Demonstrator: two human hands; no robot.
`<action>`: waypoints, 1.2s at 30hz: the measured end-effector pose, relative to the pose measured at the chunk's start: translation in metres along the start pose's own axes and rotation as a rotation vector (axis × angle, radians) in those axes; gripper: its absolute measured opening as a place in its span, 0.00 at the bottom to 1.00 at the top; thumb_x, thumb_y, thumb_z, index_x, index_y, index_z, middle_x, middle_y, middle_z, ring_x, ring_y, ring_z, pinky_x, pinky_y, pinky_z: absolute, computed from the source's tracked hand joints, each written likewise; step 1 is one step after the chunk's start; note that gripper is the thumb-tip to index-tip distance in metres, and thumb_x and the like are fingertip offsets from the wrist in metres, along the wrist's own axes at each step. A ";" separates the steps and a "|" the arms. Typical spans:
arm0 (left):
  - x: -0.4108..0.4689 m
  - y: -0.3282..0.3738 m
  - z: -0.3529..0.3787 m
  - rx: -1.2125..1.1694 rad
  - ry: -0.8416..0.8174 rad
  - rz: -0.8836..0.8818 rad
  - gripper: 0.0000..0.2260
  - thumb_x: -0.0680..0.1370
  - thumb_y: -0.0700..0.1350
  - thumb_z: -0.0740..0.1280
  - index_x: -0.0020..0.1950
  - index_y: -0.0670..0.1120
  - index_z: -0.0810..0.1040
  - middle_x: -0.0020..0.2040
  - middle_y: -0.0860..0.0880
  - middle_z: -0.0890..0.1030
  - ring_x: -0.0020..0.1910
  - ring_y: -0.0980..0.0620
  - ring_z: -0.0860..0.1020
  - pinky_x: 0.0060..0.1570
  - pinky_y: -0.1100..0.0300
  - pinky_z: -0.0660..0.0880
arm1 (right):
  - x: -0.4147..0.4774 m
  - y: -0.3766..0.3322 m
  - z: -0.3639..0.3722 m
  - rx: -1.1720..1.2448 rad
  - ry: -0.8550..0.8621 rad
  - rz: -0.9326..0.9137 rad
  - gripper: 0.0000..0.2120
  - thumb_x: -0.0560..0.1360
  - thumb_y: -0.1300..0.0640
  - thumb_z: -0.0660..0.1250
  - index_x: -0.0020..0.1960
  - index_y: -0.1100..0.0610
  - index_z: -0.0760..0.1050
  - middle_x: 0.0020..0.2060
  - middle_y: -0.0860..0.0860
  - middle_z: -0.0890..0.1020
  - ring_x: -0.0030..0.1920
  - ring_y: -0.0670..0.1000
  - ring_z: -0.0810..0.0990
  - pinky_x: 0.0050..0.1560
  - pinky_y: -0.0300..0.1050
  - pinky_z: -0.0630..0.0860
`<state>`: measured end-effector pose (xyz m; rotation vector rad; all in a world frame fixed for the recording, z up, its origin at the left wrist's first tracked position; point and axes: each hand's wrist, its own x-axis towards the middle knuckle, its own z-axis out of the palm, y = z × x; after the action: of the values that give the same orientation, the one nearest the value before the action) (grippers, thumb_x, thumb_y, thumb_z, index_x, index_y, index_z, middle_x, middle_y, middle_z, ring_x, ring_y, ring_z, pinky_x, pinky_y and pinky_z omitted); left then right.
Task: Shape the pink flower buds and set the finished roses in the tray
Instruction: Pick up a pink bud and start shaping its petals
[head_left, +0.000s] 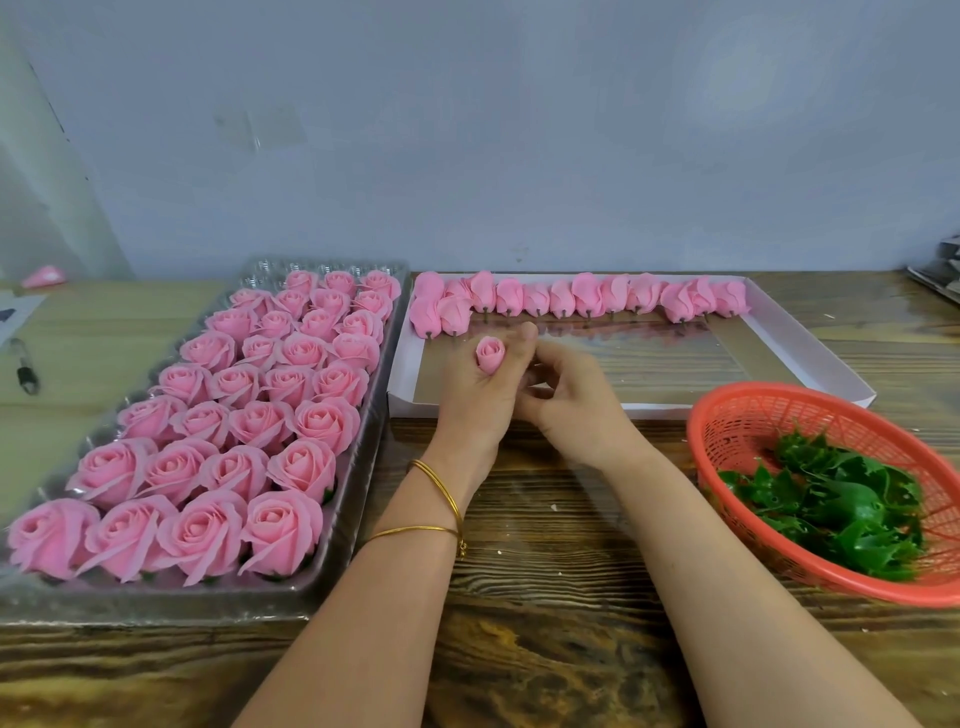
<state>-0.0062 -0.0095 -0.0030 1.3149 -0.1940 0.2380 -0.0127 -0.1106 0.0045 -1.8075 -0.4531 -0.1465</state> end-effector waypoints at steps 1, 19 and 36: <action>0.000 0.000 -0.001 0.005 -0.006 -0.003 0.07 0.78 0.44 0.67 0.42 0.43 0.80 0.37 0.48 0.81 0.40 0.53 0.80 0.40 0.60 0.79 | 0.000 -0.002 -0.001 0.014 -0.022 0.004 0.17 0.72 0.74 0.67 0.53 0.56 0.78 0.43 0.58 0.83 0.43 0.46 0.79 0.49 0.47 0.78; -0.001 0.000 0.000 0.423 0.050 0.167 0.14 0.80 0.45 0.65 0.34 0.52 0.75 0.28 0.54 0.76 0.30 0.62 0.74 0.30 0.70 0.70 | 0.000 -0.015 0.002 0.181 0.220 0.106 0.08 0.77 0.59 0.69 0.56 0.58 0.75 0.52 0.56 0.79 0.44 0.41 0.79 0.41 0.33 0.76; -0.001 -0.001 0.000 0.420 0.012 0.207 0.15 0.79 0.44 0.68 0.32 0.52 0.76 0.30 0.55 0.76 0.34 0.54 0.76 0.37 0.56 0.73 | 0.001 -0.011 0.004 0.123 0.159 0.095 0.13 0.75 0.61 0.71 0.58 0.55 0.74 0.51 0.51 0.80 0.53 0.47 0.77 0.51 0.37 0.75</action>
<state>-0.0068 -0.0100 -0.0042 1.7108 -0.2810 0.4812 -0.0167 -0.1045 0.0136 -1.6782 -0.2577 -0.1902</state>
